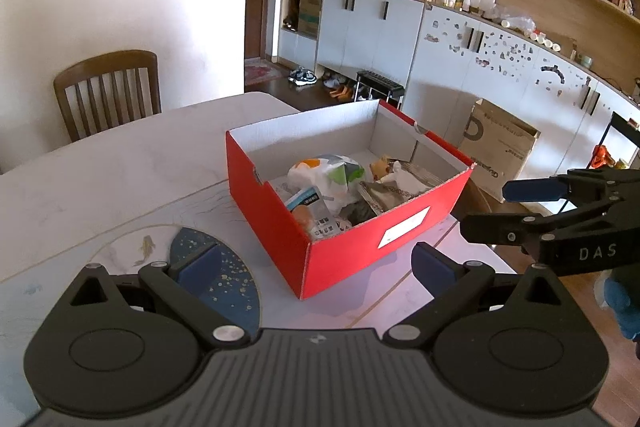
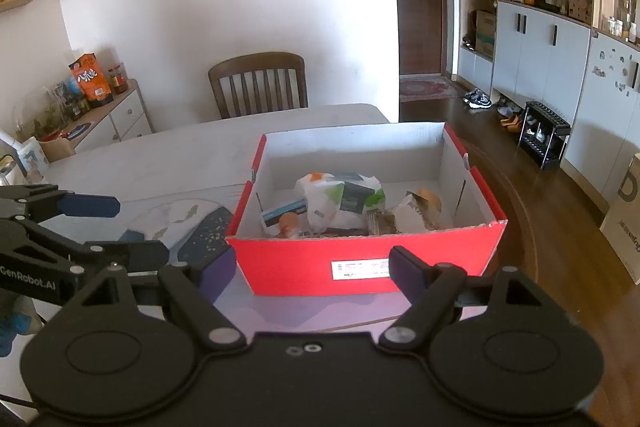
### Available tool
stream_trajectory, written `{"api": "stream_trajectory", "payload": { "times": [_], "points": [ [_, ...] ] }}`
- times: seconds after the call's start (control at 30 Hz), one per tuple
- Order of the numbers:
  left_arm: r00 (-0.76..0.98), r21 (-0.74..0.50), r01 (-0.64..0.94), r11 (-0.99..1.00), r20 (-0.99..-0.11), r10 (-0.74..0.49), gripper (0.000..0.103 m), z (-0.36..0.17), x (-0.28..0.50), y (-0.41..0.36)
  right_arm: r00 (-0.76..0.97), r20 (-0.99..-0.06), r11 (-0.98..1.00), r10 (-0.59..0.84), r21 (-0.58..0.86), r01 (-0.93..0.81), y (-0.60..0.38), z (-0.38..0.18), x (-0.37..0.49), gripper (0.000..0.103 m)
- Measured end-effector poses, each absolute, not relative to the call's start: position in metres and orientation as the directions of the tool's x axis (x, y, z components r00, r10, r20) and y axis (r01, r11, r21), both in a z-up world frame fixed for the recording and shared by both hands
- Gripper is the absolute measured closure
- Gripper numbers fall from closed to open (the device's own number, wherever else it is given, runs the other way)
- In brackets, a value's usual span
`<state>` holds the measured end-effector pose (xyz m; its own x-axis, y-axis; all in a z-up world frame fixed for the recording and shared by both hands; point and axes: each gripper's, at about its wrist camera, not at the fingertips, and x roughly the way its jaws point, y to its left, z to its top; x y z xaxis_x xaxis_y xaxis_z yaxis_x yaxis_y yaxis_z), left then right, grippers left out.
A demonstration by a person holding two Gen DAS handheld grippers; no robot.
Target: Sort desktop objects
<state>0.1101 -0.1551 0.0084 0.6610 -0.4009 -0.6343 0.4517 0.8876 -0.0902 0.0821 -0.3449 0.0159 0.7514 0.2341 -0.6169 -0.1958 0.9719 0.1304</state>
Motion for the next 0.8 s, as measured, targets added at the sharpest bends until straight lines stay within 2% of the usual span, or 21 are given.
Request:
{"api": "stream_trajectory", "payload": {
  "times": [0.8],
  "points": [
    [0.659, -0.105, 0.45, 0.887, -0.631, -0.409, 0.001, 0.0084, 0.1092, -0.1485, 0.729, -0.641, 0.971, 0.241, 0.155, -0.184, -0.3382, 0.0125, 0.0822, 0.02]
  ]
}}
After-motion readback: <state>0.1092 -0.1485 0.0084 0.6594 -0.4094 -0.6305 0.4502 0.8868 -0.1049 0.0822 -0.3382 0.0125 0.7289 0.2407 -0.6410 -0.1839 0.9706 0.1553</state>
